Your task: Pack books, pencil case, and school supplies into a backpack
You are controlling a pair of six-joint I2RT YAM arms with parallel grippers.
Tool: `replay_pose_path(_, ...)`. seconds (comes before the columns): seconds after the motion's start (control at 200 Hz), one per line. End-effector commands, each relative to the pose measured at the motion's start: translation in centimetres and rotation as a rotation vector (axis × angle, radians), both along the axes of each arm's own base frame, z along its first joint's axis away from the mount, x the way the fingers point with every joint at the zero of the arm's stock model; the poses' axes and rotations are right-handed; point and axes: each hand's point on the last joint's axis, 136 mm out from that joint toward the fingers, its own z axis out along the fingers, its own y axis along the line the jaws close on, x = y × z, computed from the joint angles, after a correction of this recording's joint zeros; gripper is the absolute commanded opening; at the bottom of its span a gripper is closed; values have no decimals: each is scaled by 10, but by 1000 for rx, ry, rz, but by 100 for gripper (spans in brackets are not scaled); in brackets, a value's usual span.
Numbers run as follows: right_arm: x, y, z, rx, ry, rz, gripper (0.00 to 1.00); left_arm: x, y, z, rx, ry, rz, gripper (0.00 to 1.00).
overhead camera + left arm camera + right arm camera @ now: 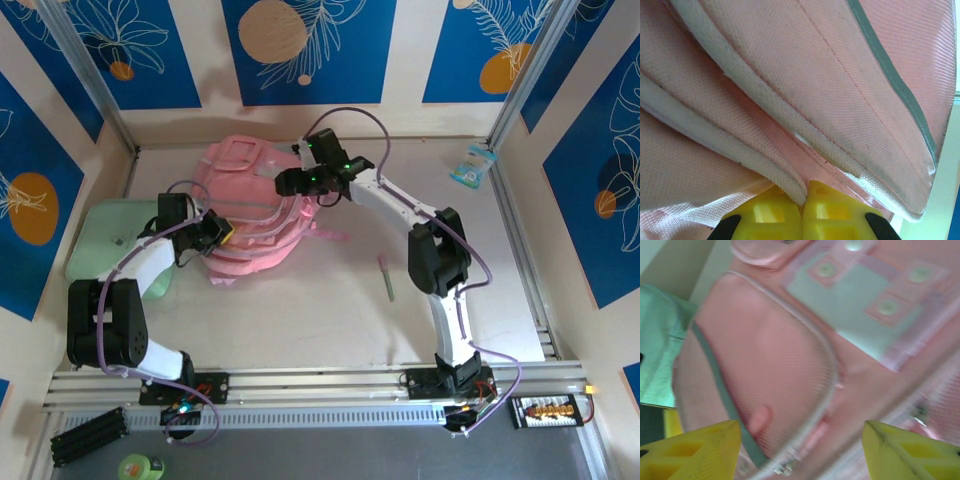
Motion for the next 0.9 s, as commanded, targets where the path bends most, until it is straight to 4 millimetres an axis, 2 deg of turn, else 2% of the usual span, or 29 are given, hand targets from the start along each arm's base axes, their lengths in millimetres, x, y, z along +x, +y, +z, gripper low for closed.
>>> replay_pose_path(0.0, 2, 14, -14, 17, 57, 18, 68, -7, -18, 8, -32, -2, -90, 0)
replay_pose_path(0.15, 7, 23, -19, 50, 72, 51, 71, -7, -20, 9, -38, -5, -93, 0)
replay_pose_path(0.285, -1, 30, -26, 45, 107, 99, 71, -5, -21, 10, -42, -9, -98, 0)
replay_pose_path(0.465, -33, 33, -31, 41, 138, 218, 72, -2, -24, 11, -49, -15, -103, 0)
replay_pose_path(0.63, -72, 20, -27, 43, 134, 321, 70, 0, -26, 11, -55, -18, -103, 0)
replay_pose_path(0.79, -85, 9, -31, 5, 92, 358, 64, 1, -27, 10, -61, -18, -105, 0)
replay_pose_path(0.895, -81, 9, -37, -36, 45, 373, 56, 2, -27, 12, -63, -21, -108, 0)
